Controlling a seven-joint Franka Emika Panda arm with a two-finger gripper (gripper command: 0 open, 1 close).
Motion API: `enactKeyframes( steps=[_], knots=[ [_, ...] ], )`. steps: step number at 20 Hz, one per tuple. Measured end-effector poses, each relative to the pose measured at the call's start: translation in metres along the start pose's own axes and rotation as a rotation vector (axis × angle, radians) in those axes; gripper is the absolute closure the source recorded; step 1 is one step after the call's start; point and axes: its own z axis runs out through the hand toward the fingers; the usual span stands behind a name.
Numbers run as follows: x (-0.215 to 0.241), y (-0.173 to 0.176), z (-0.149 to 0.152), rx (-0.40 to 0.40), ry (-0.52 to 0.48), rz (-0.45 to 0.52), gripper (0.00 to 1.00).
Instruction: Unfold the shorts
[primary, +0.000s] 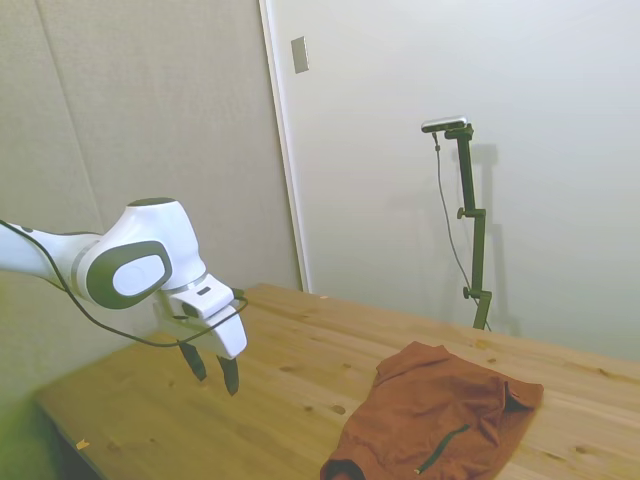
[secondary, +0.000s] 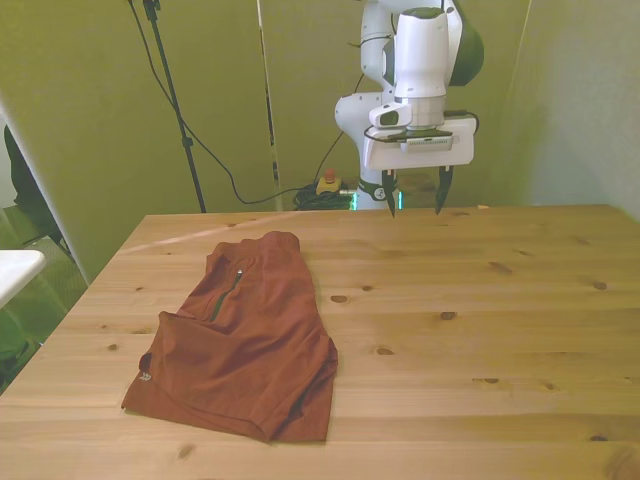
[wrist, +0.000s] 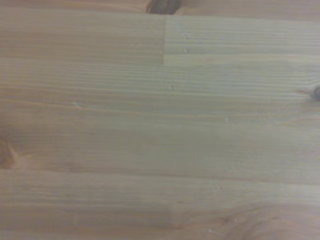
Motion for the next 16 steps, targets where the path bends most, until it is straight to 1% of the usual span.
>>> enactKeyframes(
  steps=[3, 6, 11, 14, 16],
  knots=[
    [0.004, 0.001, -0.002, -0.001, 0.000, 0.008, 0.00],
    [0.034, 0.003, -0.019, 0.026, 0.034, 0.055, 0.00],
    [0.114, 0.025, -0.045, 0.082, 0.110, 0.183, 0.00],
    [0.169, 0.049, -0.050, 0.101, 0.151, 0.272, 0.00],
    [0.204, 0.064, -0.047, 0.107, 0.168, 0.330, 0.00]
  ],
)
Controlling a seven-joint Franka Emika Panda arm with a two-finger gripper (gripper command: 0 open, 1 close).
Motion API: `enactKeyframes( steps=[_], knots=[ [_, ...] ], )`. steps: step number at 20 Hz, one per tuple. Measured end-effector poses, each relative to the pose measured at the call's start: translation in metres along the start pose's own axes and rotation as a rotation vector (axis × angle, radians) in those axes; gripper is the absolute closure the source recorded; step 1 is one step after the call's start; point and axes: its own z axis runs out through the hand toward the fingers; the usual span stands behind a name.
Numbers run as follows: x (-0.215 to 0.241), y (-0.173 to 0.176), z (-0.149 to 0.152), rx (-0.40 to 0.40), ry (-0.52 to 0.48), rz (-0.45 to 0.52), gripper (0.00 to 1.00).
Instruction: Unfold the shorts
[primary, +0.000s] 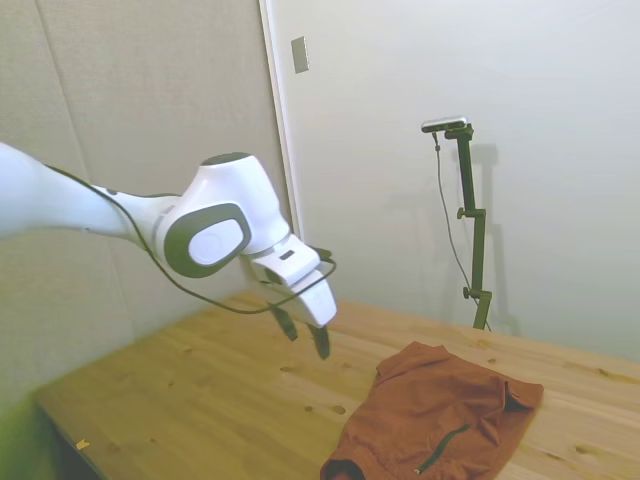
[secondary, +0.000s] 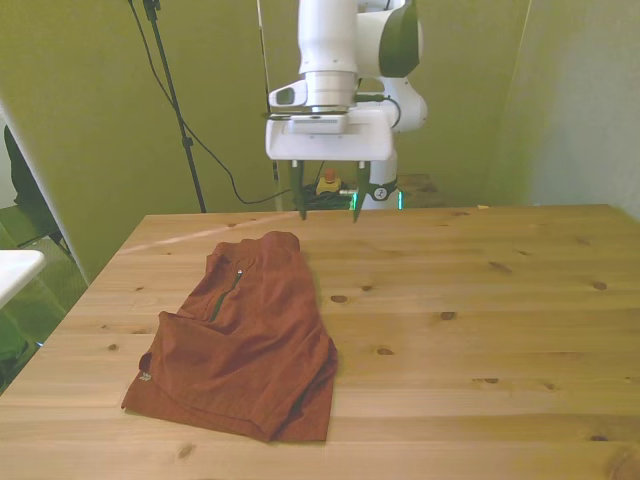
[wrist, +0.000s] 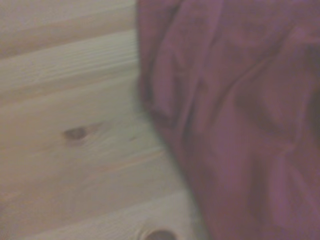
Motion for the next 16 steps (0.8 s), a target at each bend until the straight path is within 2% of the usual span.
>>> enactKeyframes(
  steps=[2, 3, 6, 11, 16],
  knots=[
    [0.033, 0.001, 0.013, -0.004, 0.014, 0.050, 0.00],
    [0.057, -0.008, 0.032, -0.020, 0.017, 0.070, 0.00],
    [0.067, -0.010, 0.027, -0.003, 0.035, 0.095, 0.00],
    [0.121, 0.013, 0.025, 0.027, 0.114, 0.222, 0.00],
    [0.182, 0.033, 0.050, 0.025, 0.158, 0.351, 0.00]
  ],
)
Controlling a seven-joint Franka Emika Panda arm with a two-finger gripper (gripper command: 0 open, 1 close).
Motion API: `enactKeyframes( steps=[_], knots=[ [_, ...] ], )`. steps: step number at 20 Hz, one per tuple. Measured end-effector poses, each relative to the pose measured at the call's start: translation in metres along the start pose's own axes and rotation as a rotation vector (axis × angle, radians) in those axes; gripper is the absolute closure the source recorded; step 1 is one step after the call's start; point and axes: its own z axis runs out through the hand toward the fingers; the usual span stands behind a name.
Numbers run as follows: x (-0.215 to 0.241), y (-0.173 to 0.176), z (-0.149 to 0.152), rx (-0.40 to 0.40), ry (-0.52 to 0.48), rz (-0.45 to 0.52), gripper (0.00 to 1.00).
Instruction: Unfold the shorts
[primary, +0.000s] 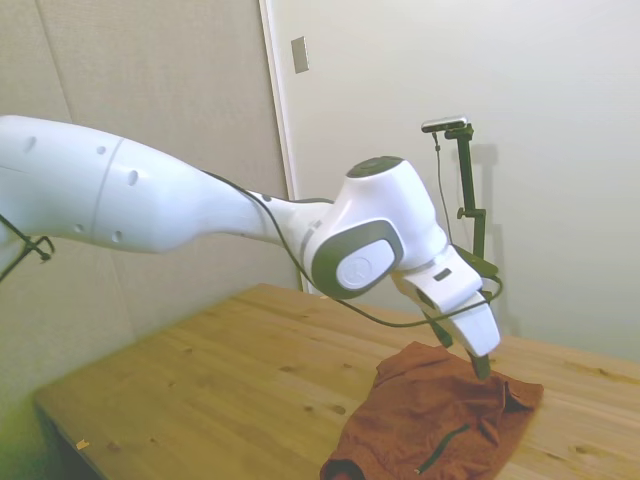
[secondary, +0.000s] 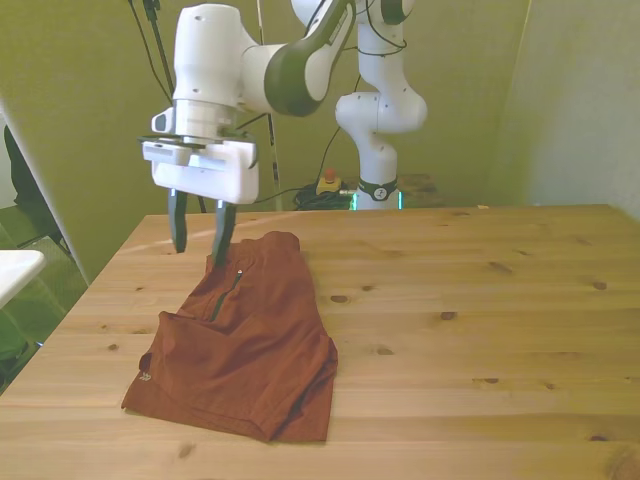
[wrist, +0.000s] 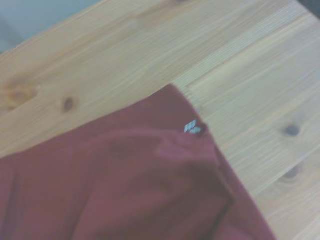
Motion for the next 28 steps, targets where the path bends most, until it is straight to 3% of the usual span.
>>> enactKeyframes(
  steps=[5, 12, 13, 28],
  knots=[
    [0.033, -0.013, 0.043, 0.026, -0.003, 0.089, 0.00],
    [0.026, -0.027, 0.091, 0.030, -0.055, 0.107, 0.00],
    [0.024, -0.027, 0.096, 0.028, -0.059, 0.106, 1.00],
    [0.006, -0.038, 0.129, 0.030, -0.101, 0.106, 1.00]
  ],
)
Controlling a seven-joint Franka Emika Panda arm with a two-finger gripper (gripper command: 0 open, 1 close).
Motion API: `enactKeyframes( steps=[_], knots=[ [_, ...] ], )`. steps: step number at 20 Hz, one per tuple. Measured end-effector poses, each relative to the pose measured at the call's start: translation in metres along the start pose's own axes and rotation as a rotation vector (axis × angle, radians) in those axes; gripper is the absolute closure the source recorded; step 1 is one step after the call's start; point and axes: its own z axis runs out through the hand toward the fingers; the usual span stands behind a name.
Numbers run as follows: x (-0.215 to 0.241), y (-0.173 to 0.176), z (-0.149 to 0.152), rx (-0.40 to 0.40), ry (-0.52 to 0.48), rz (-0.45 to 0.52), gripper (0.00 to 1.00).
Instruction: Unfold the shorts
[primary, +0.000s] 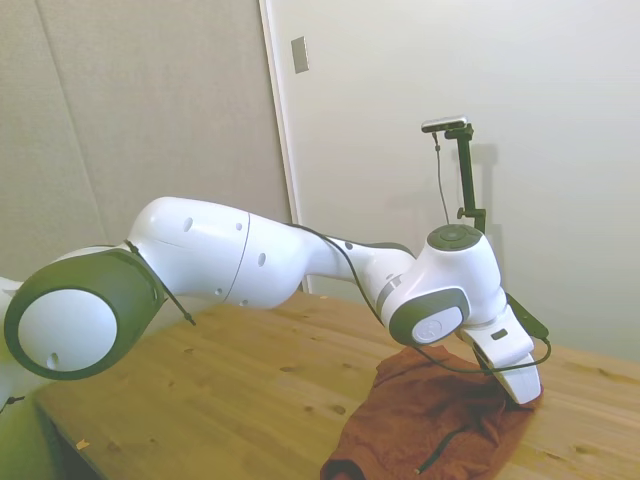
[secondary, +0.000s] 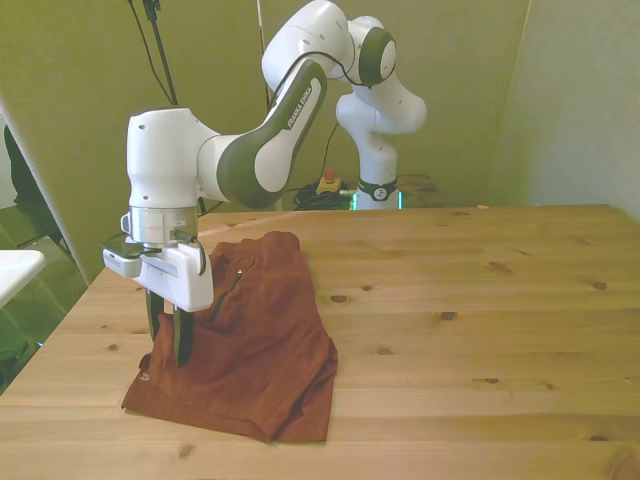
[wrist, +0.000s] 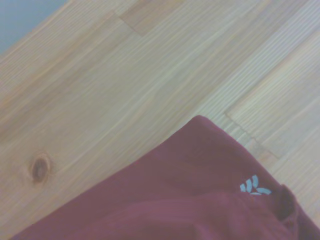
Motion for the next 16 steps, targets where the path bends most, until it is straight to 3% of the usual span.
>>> enactKeyframes(
  steps=[16],
  knots=[
    [-0.0005, -0.0040, -0.0050, 0.017, -0.001, -0.008, 1.00]
  ],
)
